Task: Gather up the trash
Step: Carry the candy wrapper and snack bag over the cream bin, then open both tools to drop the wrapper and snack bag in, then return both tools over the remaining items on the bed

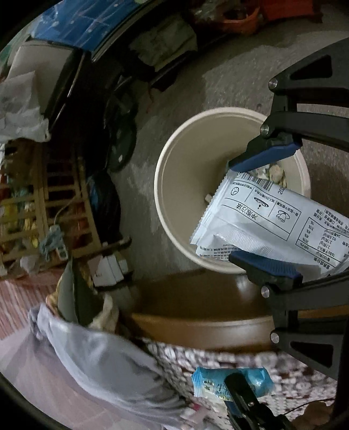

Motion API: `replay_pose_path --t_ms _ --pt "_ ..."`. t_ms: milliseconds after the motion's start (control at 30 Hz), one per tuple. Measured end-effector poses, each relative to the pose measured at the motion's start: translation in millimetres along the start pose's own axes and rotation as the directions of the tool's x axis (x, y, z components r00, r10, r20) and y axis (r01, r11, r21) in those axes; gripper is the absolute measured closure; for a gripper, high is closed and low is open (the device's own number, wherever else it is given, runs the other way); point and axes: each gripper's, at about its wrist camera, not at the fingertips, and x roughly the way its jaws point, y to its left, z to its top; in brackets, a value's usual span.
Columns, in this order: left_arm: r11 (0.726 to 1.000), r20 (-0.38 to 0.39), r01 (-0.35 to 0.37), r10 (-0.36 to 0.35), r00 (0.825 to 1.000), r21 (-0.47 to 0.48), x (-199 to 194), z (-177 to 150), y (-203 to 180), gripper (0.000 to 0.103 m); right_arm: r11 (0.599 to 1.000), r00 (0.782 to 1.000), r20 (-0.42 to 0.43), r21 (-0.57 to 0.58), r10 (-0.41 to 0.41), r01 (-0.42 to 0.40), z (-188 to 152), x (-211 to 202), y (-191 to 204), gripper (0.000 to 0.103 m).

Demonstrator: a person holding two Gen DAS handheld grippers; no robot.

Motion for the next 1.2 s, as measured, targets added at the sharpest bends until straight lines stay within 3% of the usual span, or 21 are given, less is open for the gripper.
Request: replay_pose_path --t_ms 200,267,333,533,700,867,1200 --pt "0.998 -0.011 0.055 -0.055 0.998 -0.003 30 13 -7 0.076 0.998 0.997 0.031 0.025 -0.066 0.065 15 9 -19 0.038" --pt "0.998 -0.027 0.060 -0.060 0.998 -0.006 40 16 -7 0.066 0.996 0.996 0.026 0.045 -0.084 0.082 19 11 -25 0.031" --pt "0.998 -0.025 0.064 -0.064 0.998 -0.014 45 17 -7 0.056 0.995 0.996 0.030 0.067 -0.080 0.077 19 12 -30 0.031" --pt "0.999 -0.037 0.037 -0.039 0.999 -0.037 45 9 2 0.056 0.997 0.999 0.007 0.060 -0.050 0.050 8 14 -25 0.030" --pt "0.998 -0.015 -0.044 0.043 0.999 -0.039 23 -4 21 0.056 0.999 0.999 0.006 0.030 -0.031 0.031 -4 14 -6 0.030" --pt "0.988 0.012 -0.151 0.151 0.988 -0.046 -1 -20 43 0.056 1.000 1.000 0.016 -0.021 -0.019 0.020 -11 8 24 0.030" --pt "0.940 0.035 -0.321 0.327 0.945 -0.114 -53 -57 104 0.056 0.989 0.997 0.035 -0.136 0.068 -0.063 -20 -13 107 0.030"
